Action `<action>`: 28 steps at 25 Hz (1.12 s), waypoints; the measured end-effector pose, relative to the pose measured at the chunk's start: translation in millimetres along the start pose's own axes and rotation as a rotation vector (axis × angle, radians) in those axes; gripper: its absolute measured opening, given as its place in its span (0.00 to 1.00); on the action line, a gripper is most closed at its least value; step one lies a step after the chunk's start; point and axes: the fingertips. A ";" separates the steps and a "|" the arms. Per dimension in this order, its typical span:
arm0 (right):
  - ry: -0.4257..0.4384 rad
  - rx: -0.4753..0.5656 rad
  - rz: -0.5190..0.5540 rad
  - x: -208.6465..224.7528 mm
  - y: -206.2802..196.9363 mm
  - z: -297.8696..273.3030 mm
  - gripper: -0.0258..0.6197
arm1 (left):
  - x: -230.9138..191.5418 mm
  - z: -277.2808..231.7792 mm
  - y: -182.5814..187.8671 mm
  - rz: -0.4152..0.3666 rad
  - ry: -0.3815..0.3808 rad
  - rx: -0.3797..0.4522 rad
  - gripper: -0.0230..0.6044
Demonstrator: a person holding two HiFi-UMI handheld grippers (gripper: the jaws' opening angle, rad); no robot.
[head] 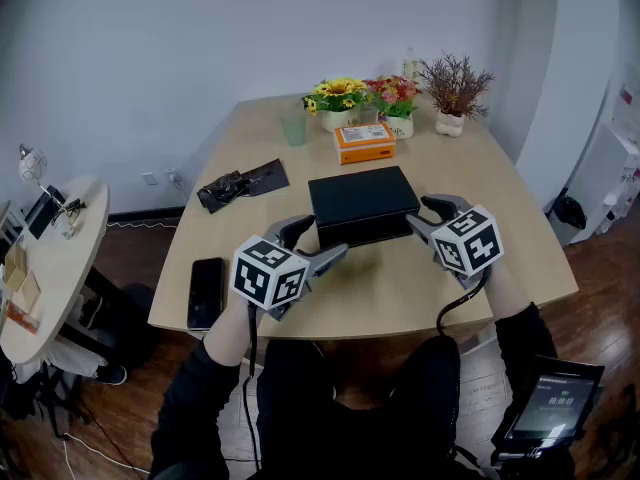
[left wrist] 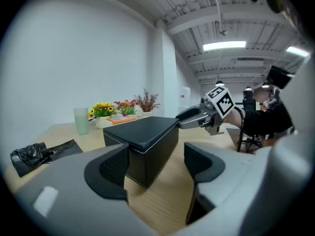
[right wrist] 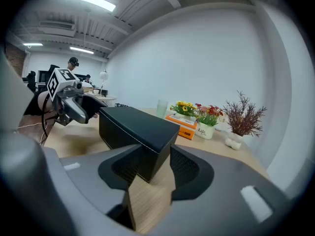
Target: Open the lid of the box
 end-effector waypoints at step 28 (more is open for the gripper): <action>0.204 0.066 -0.474 38.6 18.8 -27.5 0.44 | -10.1 -13.9 0.3 -0.192 -0.288 -0.150 0.57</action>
Point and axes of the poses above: the fingertips, and each gripper's own axes: z backward along the fingers, x to its right, y out of its top, and after that the axes turned 3 degrees about -x, right-handed
